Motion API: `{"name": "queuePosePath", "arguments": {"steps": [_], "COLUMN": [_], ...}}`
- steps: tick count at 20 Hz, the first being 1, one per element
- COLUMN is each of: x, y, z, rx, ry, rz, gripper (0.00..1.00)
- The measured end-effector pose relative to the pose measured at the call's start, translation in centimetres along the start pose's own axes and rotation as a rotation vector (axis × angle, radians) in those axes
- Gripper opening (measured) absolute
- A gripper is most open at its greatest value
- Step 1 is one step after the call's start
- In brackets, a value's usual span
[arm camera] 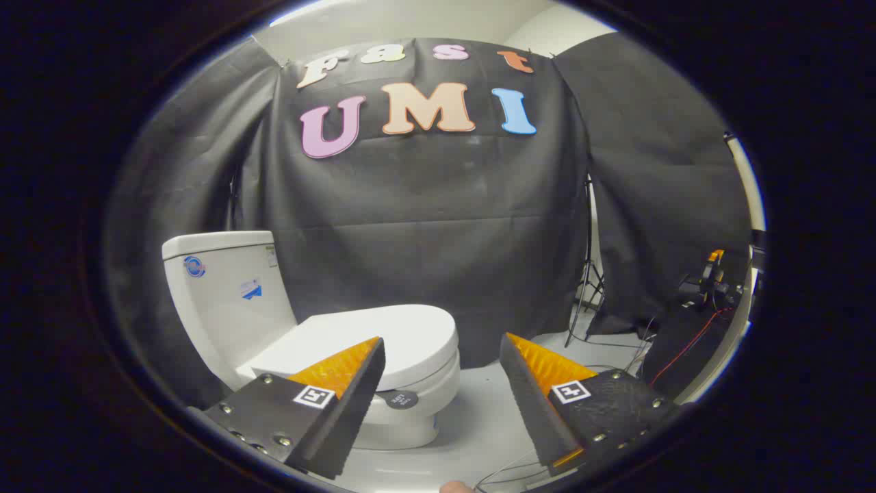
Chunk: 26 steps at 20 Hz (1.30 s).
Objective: Open the toilet lid.
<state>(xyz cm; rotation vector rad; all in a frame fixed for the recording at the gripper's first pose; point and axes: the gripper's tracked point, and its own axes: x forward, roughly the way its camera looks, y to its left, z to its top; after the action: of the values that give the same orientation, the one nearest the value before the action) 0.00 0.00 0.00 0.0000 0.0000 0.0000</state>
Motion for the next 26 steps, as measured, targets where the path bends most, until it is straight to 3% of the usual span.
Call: {"name": "queuePosePath", "arguments": {"steps": [18, 26], "x": [1.6, 3.8], "y": [-0.8, -1.3], "z": [-1.4, -5.0], "rx": [-0.005, 0.083], "ry": [0.041, 0.189], "rz": [-0.006, -0.016], "gripper": [0.99, 0.99]}}
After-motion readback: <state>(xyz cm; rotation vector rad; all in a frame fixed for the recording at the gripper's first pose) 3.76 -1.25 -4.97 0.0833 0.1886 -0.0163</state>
